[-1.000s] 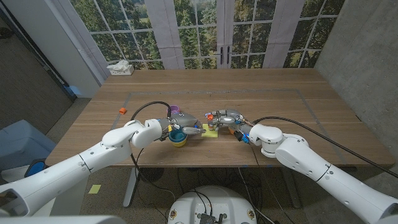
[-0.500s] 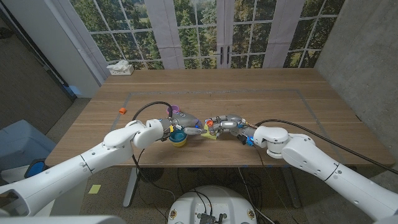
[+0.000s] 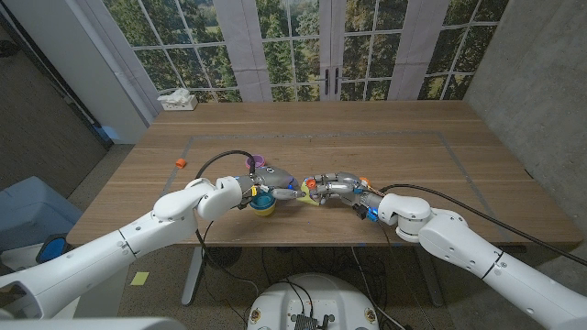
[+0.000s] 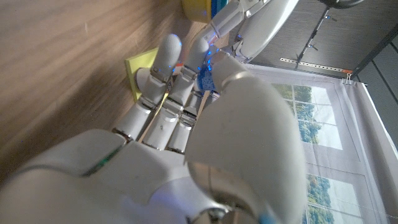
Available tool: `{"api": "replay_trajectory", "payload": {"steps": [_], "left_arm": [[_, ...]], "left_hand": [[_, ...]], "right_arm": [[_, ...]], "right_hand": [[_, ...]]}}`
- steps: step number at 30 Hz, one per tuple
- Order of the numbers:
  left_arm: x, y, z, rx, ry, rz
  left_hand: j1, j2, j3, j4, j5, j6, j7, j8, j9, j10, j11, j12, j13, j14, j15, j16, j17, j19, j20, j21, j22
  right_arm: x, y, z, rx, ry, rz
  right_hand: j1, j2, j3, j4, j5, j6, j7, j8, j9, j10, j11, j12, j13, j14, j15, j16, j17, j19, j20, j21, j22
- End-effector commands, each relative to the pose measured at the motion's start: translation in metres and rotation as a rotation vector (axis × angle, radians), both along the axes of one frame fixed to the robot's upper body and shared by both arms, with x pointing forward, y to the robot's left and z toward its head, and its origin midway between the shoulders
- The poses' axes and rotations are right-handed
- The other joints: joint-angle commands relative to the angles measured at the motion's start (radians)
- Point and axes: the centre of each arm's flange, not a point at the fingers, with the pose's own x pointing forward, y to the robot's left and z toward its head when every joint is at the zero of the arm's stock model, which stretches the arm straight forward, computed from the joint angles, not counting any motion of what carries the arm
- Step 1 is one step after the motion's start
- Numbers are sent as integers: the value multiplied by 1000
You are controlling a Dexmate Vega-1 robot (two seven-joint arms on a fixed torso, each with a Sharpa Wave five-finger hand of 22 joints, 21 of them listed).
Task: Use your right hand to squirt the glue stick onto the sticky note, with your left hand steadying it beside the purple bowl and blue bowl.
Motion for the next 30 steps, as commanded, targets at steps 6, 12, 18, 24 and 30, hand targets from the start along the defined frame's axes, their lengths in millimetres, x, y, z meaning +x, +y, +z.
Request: {"api": "replay_trajectory", "payload": {"steps": [6, 12, 18, 24, 30], "left_arm": [[-1, 3, 1, -39, -30, 2], [-2, 4, 3, -66, -46, -9], [-1, 5, 5, -76, -49, -6], [1, 4, 6, -78, -49, -9], [2, 2, 7, -79, -51, -6]], "left_hand": [[2, -5, -8, 3, -1, -61, -15, -7, 81, -26, 30, 2, 3, -10, -65, 1, 5, -24, 18, -11, 3], [2, -8, -10, 2, -1, -69, -14, -5, 81, -25, 28, 5, 4, -4, -66, 5, 6, -27, 21, -12, 3], [3, -11, -12, 0, -1, -68, -12, -1, 81, -22, 28, 7, 4, 4, -66, 8, 6, -26, 26, -12, 3], [4, -12, -12, -2, -1, -65, -11, 3, 82, -21, 30, 9, 4, 6, -65, 9, 7, -28, 27, -12, 3], [5, -13, -13, -3, -1, -62, -12, 5, 82, -22, 31, 9, 4, 7, -64, 9, 7, -28, 28, -13, 3]], "right_arm": [[0, -3, 4, 211, -173, 53], [0, -6, 10, 240, -200, 53], [3, -11, 12, 293, -175, 106], [3, -15, 14, 298, -184, 96], [4, -21, 15, 337, -182, 125]], "right_hand": [[-2, 0, 15, 11, 5, 104, 88, -3, 2, 30, 18, -4, 9, -15, -3, -4, 8, -12, -89, -4, 3], [-3, -1, 14, 10, 3, 106, 84, -5, 1, 31, 17, -3, 12, -16, -6, -3, 13, -16, -89, -3, 5], [-2, 1, 14, 10, 2, 110, 83, -5, 1, 35, 18, -3, 11, -15, -5, -2, 16, -18, -90, 0, 6], [-2, 1, 14, 10, 1, 111, 83, -7, 0, 37, 17, -2, 13, -16, -5, -2, 18, -19, -90, 1, 7], [-3, 2, 14, 10, 0, 111, 85, -7, 2, 39, 18, -2, 13, -16, -4, -2, 20, -21, -90, 2, 7]]}}
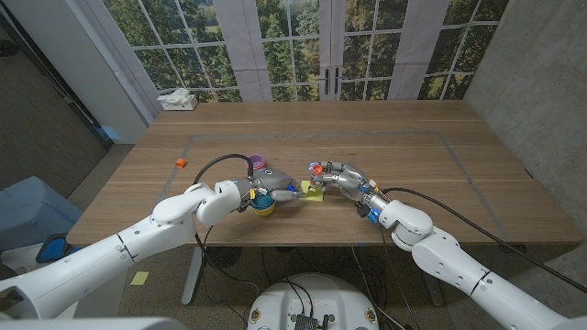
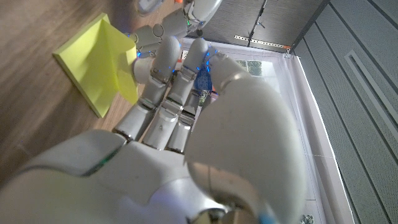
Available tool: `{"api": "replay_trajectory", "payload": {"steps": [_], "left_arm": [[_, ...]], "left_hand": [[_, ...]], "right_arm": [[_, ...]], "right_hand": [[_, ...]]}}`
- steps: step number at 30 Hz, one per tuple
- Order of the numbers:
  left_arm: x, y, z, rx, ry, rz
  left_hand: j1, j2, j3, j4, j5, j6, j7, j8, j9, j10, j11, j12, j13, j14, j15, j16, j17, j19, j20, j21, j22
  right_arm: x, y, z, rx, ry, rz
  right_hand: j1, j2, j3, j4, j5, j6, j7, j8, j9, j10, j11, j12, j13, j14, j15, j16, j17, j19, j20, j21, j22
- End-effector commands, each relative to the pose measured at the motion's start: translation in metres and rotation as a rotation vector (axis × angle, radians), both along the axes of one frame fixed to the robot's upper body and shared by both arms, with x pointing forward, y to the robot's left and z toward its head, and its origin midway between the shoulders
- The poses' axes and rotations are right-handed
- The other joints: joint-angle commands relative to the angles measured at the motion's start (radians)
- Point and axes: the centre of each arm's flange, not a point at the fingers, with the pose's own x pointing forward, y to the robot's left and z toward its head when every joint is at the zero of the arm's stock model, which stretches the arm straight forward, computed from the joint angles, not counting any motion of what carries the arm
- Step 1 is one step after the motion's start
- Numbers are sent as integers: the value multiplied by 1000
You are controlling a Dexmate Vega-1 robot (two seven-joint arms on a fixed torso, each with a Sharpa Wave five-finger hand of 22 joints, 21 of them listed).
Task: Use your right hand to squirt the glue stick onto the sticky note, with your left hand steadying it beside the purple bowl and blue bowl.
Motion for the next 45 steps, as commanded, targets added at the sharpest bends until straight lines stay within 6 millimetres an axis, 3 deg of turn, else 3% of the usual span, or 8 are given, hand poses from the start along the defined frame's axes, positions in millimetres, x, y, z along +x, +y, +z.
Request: {"api": "replay_trajectory", "payload": {"steps": [1, 4, 6, 17, 29, 45], "left_arm": [[2, -2, 4, -17, -10, -2], [2, -2, 5, -26, -21, 0], [2, -3, 7, -36, -16, 3], [0, -1, 17, -179, -63, -9], [-7, 6, 28, -441, -115, -58], [-11, 12, 28, -637, -79, -76]], "left_hand": [[1, -9, -4, -1, -1, 7, 4, 5, 0, 0, 4, 4, 2, 9, -69, 9, 5, -2, 2, -5, 3], [1, -9, -5, -1, -1, 6, 4, 5, 0, 0, 6, 5, 2, 9, -68, 9, 5, -2, 2, -5, 3], [1, -9, -5, -2, -1, 6, 4, 6, 0, -1, 9, 4, 2, 10, -69, 9, 5, -2, 2, -5, 3], [4, -9, -4, -5, 0, -6, 1, 3, 0, -3, 11, 5, 2, 12, -61, 10, 5, 6, 6, -2, 2], [12, -5, 0, -29, 0, -180, -53, -9, 1, -102, 10, -8, 3, -27, -54, 0, 7, 5, 13, -3, 2], [15, -6, 1, -42, -1, -171, -55, 4, 0, -130, 9, -6, 3, -67, -50, -6, 6, -17, 10, -11, 2]], "right_arm": [[3, -11, 4, 75, 0, 65], [7, -15, 3, 127, 21, 133], [10, -21, 1, 201, -33, 299], [12, -24, 3, 197, -38, 250], [15, -32, 2, 197, -37, 239], [18, -44, 2, 219, -60, 179]], "right_hand": [[-3, 2, 8, 4, 0, 103, 93, 5, 5, 34, 22, 2, 3, -10, -10, 2, 4, -3, -93, 6, 4], [-4, 2, 8, 4, 0, 104, 94, 4, 4, 34, 20, 2, 4, -11, -10, 1, 5, -4, -93, 7, 4], [-5, 2, 9, 4, 0, 104, 93, 4, 5, 34, 20, 1, 4, -12, -9, 1, 6, -4, -93, 7, 4], [-7, 1, 9, 3, 0, 102, 94, 0, 4, 30, 18, -1, 5, -14, -10, 0, 8, -10, -93, 6, 4], [-7, 0, 10, 3, -1, 103, 93, -2, 5, 30, 18, -2, 5, -17, -10, -1, 11, -16, -93, 7, 3], [-9, -1, 8, 3, -3, 103, 89, -6, 5, 24, 12, -7, 3, -20, -11, -4, 10, -26, -93, 6, 3]]}}
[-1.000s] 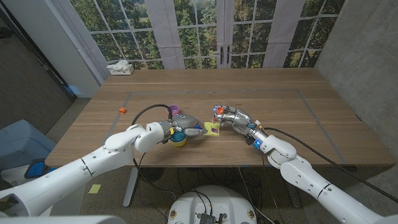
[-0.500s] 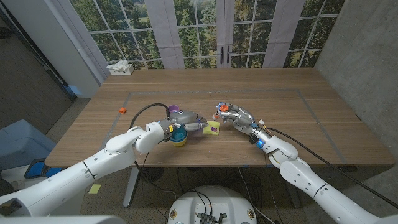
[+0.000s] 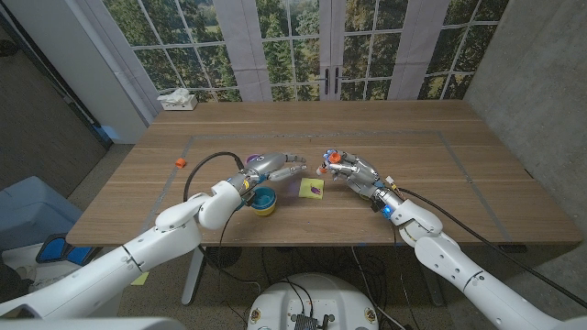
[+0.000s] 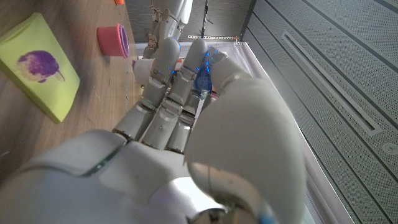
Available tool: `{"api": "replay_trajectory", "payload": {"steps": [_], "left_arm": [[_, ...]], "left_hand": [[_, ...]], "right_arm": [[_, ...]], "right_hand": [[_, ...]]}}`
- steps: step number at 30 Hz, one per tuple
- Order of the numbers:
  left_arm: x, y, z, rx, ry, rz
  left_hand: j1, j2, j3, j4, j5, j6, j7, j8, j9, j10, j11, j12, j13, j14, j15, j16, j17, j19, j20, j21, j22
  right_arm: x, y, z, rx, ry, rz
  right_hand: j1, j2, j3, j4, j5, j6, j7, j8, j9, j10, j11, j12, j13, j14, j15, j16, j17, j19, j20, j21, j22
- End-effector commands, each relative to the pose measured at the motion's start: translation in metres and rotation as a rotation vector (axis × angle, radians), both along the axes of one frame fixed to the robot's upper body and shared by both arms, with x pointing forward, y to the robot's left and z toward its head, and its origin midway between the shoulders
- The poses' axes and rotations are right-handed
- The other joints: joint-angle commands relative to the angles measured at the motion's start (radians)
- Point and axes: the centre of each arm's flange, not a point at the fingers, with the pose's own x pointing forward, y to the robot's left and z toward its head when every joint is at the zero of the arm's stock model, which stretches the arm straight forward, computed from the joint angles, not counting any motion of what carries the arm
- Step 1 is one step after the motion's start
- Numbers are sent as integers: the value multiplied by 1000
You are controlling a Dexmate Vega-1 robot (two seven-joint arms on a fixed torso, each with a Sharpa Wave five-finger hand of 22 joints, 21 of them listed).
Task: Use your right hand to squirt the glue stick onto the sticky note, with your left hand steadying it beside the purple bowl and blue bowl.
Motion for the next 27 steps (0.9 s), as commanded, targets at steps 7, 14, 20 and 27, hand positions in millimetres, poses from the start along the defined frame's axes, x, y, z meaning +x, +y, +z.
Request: {"api": "replay_trajectory", "payload": {"steps": [7, 14, 20, 27], "left_arm": [[-3, 10, 2, -268, 56, -58], [-3, 16, 4, -370, 89, -95], [-4, 25, 10, -406, 129, -114], [-2, 33, 13, -510, 172, -164]], "left_hand": [[7, 3, 2, -26, -1, -54, -35, -6, 0, -68, 6, -3, 2, -67, -45, -2, 2, -28, 4, -8, 2], [9, 4, 2, -39, -1, -93, -57, -5, -1, -126, 3, -7, 1, -112, -43, -4, 1, -42, 7, -10, 2], [12, 4, 2, -58, -1, -141, -84, -5, -2, -203, -13, -10, -1, -171, -45, -8, -2, -54, 10, -11, 2], [13, 1, -1, -73, -1, -176, -87, -7, -3, -238, -22, -5, -3, -226, -49, -8, -3, -59, 6, -10, 1]], "right_arm": [[-1, -15, 0, 26, -51, -133], [-3, -17, 4, 15, -88, -214], [-6, -17, 7, -9, -136, -301], [-9, -15, 12, -37, -187, -383]], "right_hand": [[-9, -3, 6, 3, 3, 98, 81, 1, 0, 13, 13, -3, 2, -18, -17, -6, 1, -16, -96, 0, 3], [-8, -2, 2, 3, 0, 96, 74, -2, -2, 8, 12, -5, 0, -19, -18, -7, 1, -22, -96, 1, 4], [-5, -5, -2, 2, -4, 94, 69, -5, -3, 0, 6, -8, -1, -24, -19, -9, 0, -28, -95, 2, 5], [-3, -5, -8, 3, -9, 93, 65, -7, -5, 1, 4, -7, -4, -25, -20, -10, -2, -33, -95, 4, 5]]}}
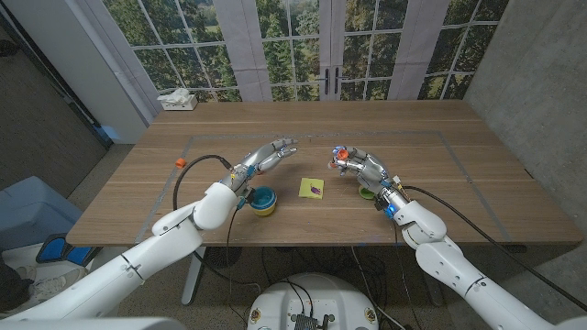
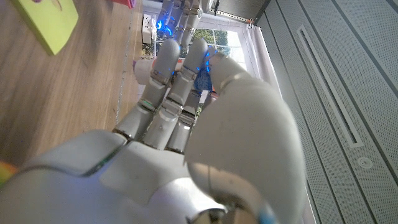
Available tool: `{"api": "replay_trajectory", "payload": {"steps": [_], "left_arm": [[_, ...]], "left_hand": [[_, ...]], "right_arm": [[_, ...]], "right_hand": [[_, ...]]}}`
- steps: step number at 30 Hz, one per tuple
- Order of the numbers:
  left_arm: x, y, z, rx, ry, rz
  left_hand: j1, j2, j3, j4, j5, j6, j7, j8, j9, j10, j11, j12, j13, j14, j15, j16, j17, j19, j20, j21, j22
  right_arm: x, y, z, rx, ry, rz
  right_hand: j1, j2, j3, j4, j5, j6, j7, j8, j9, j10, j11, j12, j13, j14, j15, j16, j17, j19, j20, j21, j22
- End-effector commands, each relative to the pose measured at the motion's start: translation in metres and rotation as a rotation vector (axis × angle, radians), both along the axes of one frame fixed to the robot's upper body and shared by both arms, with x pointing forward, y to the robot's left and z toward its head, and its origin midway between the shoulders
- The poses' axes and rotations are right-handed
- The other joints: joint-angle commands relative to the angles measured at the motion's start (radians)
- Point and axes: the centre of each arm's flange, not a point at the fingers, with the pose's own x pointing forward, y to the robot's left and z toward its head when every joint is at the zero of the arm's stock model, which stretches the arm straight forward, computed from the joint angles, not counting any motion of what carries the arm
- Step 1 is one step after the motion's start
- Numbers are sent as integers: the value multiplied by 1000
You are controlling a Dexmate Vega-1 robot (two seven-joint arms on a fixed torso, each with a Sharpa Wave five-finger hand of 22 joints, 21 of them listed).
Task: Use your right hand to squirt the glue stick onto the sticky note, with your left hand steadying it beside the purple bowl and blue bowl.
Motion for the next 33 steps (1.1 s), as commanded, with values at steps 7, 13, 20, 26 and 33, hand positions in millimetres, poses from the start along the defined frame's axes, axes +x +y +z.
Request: {"api": "replay_trajectory", "payload": {"steps": [7, 13, 20, 26, 33], "left_arm": [[4, 20, 4, -247, 110, -129], [6, 26, 3, -303, 137, -154], [8, 29, 4, -362, 147, -188], [16, 32, 3, -441, 199, -266], [22, 38, -1, -520, 227, -297]], "left_hand": [[4, 2, -2, -15, 0, -26, 7, -1, 1, -30, -14, -1, -1, -35, -53, -1, -1, 0, -6, 0, 1], [1, 2, -5, -20, 0, -66, 4, -6, 0, -55, -19, 0, -1, -59, -55, 0, -1, -5, -14, -1, 1], [-2, 6, -7, -21, 1, -85, 8, -4, -1, -72, -20, 1, -2, -83, -55, 0, -1, -20, -35, -5, 1], [-5, 25, -5, -15, 3, -65, -6, 9, -1, -62, -37, 11, -3, -104, -75, 3, -1, -25, -71, -5, -2], [-7, 32, -5, -12, 4, -69, 8, 7, -1, -66, -40, 10, -4, -115, -76, 3, 0, -27, -84, -6, -3]], "right_arm": [[-11, 2, 10, -72, -135, -262], [-11, 2, 13, -91, -162, -317], [-11, 4, 18, -121, -209, -405], [-10, 7, 22, -158, -248, -494], [-4, 8, 26, -178, -271, -543]], "right_hand": [[-2, -5, -12, 1, -12, 83, 71, 2, 1, 0, 3, 1, -3, -21, -29, -5, -1, -16, -104, 6, 6], [0, -4, -16, 1, -17, 87, 70, 2, -1, 2, 1, 2, -6, -22, -29, -5, -2, -19, -103, 9, 7], [2, -2, -21, 2, -23, 89, 68, 1, -2, 3, 0, 2, -9, -23, -29, -5, -3, -25, -103, 12, 7], [2, 1, -24, 3, -27, 89, 64, 0, -4, 3, -2, 2, -11, -24, -27, -5, -2, -29, -103, 15, 7], [4, 3, -28, 4, -32, 90, 63, -2, -6, 7, -3, 3, -14, -25, -29, -5, -2, -34, -102, 18, 8]]}}
